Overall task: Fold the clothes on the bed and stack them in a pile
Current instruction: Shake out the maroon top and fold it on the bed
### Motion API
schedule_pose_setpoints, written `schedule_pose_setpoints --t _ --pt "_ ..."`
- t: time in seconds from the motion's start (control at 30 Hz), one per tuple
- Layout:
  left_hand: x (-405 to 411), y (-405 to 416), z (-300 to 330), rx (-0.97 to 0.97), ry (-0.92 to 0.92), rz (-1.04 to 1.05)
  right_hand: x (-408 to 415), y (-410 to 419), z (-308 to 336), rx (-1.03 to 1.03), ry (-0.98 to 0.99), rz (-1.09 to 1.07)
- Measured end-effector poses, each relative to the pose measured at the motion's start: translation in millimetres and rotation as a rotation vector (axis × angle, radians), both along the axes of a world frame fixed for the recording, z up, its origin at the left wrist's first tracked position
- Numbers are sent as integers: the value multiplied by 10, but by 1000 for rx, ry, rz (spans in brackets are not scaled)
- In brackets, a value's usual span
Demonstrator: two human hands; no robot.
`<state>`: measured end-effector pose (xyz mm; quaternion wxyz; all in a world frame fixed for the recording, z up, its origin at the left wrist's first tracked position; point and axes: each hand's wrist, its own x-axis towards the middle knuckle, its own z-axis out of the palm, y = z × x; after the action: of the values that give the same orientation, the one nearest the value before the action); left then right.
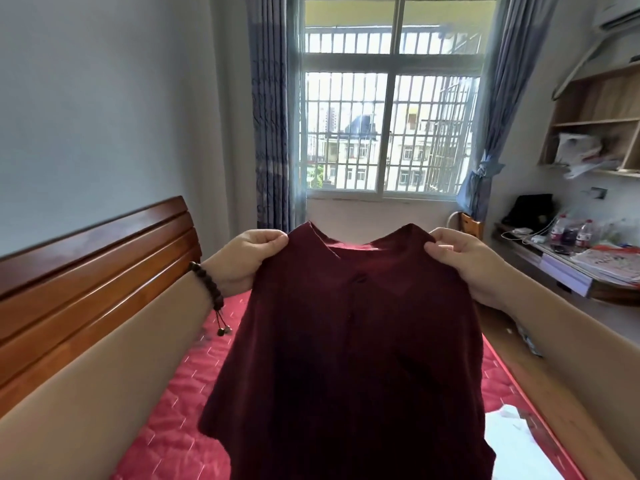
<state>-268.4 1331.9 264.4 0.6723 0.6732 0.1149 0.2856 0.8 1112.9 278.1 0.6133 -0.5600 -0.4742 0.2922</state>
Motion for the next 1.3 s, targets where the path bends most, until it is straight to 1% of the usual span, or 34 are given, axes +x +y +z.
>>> schedule_pose_setpoints --t 0.03,0.13,0.2,0.23,0.3,0.37,0.47,0.5,0.53,0.6,0.63,0.77,0.83,0.9,1.03,1.13,1.23,1.3 --pt "-41 -4 -11 -63 21 -82 -16 -31 -4 11 72 37" --pt "-109 16 -25 -57 136 -249 -30 -76 -19 -16 179 179" --pt "-82 41 -47 -74 178 -266 -52 -40 -36 -80 174 229" --pt "-52 44 -67 -90 189 -243 -75 -3 -50 -112 141 204" --pt "20 17 -119 -128 202 -125 -133 109 -101 -159 -16 27" --pt "107 -17 -204 -84 192 73 -214 257 -185 -177 -238 -214" --pt "257 -120 -317 138 111 386 -417 464 -328 -98 -499 -486" --pt "300 -171 -334 213 77 461 -511 511 -360 -52 -553 -563" --pt "335 -222 -342 271 37 514 -616 549 -380 -3 -567 -622" --pt "390 -326 -343 372 -27 569 -834 609 -397 64 -487 -659" --pt "402 -382 -336 417 -42 587 -943 634 -402 72 -418 -639" --pt "409 -557 -311 596 -84 709 -1274 680 -400 83 -75 -466" --pt "406 -615 -318 655 -89 708 -1363 677 -398 104 80 -391" --pt "397 -655 -334 669 -104 642 -1402 676 -391 119 180 -330" --pt "339 -662 -340 643 -113 437 -1425 692 -347 131 261 -218" --pt "277 -648 -354 665 -64 301 -1433 696 -290 128 276 -132" --pt "223 -564 -351 697 -10 270 -1365 637 -225 95 171 -107" --pt "190 -482 -326 591 7 229 -1296 584 -175 46 -9 -107"
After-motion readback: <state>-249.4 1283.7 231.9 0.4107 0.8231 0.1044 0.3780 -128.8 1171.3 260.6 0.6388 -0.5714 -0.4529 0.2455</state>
